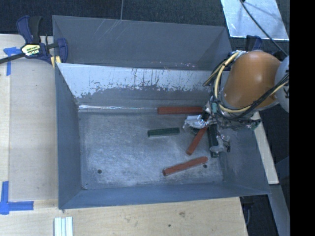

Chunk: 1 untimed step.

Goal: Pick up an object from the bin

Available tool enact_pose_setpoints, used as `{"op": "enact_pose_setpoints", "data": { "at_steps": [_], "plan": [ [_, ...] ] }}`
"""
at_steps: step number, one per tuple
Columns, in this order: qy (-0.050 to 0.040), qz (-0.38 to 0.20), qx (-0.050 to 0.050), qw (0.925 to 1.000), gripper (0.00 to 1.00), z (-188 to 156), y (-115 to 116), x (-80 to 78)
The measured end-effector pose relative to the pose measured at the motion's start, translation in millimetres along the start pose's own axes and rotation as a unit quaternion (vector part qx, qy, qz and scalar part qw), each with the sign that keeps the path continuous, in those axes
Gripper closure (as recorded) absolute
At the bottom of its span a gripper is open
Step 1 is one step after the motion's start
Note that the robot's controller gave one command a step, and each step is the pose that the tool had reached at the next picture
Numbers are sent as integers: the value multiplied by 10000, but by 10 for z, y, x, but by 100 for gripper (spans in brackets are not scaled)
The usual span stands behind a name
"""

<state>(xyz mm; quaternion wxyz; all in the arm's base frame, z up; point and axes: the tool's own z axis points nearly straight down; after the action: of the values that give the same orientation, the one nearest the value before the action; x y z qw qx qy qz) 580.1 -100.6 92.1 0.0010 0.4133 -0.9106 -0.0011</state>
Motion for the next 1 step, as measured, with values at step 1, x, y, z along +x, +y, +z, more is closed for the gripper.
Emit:
{"op": "enact_pose_setpoints", "data": {
  "at_steps": [1],
  "plan": [
    [6, -211, -1, 9998, 0, 227, -69, 17]
  ]
}}
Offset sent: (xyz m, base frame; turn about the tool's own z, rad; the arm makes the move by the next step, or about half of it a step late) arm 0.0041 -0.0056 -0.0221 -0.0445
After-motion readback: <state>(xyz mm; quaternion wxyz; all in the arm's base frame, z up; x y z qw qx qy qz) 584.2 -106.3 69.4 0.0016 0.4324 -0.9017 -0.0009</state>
